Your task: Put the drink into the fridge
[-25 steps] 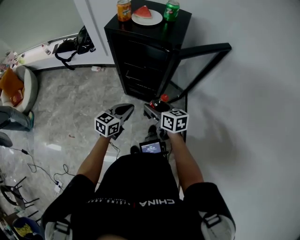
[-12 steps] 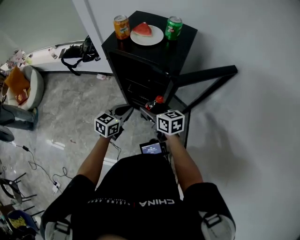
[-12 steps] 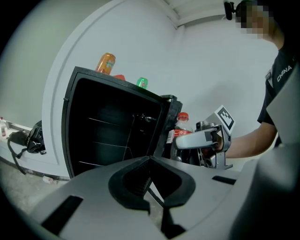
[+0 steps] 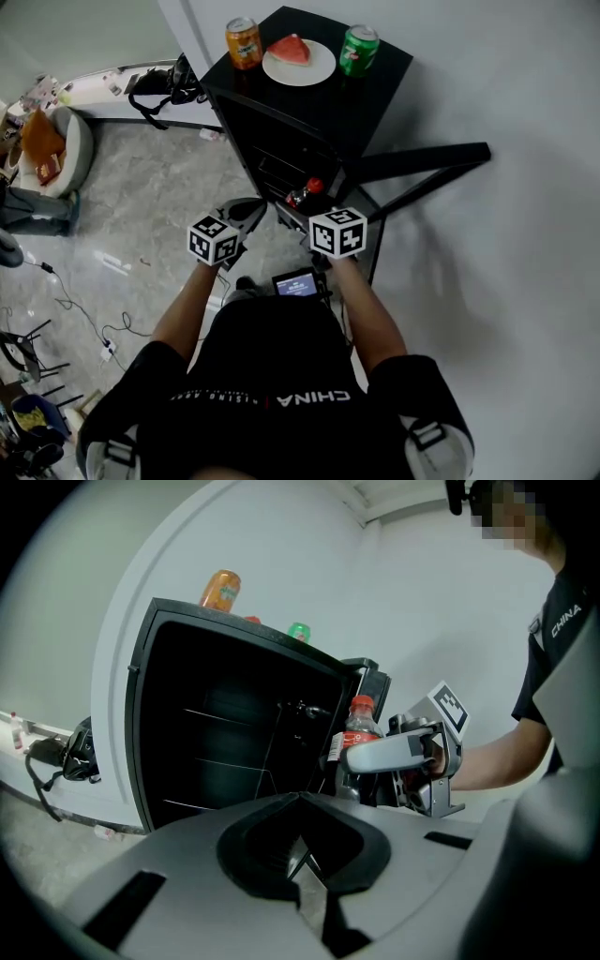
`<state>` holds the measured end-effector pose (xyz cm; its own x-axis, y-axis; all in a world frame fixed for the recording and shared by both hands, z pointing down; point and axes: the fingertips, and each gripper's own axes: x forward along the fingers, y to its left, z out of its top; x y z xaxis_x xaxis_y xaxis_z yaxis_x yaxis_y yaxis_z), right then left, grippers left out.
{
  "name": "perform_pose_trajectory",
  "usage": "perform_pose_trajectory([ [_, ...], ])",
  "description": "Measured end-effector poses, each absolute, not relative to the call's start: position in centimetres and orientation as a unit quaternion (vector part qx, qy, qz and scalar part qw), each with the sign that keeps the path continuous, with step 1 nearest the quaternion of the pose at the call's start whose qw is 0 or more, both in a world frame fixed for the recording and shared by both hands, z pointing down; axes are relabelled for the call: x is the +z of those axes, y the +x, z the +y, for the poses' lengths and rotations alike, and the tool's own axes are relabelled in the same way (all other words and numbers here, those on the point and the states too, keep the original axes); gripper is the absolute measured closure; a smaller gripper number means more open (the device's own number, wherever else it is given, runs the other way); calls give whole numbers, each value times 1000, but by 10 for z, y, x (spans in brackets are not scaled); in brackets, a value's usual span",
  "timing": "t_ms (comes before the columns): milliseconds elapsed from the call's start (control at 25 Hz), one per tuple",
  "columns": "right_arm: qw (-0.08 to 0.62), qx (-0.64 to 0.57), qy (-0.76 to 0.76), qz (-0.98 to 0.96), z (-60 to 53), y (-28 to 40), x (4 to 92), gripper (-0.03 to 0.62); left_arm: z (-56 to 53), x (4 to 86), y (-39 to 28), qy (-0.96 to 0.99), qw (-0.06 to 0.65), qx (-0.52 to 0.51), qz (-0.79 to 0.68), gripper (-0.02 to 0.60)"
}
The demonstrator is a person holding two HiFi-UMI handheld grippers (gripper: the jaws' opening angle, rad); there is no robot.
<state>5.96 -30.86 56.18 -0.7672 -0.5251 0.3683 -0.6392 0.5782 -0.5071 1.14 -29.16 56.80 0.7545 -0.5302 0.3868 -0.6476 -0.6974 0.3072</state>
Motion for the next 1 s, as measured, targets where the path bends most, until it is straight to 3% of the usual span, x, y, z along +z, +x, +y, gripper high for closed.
perform_pose_trajectory([
  [1000, 68, 334, 389, -856, -333, 29, 554, 276, -323, 558, -30, 930, 201, 134, -276, 569],
])
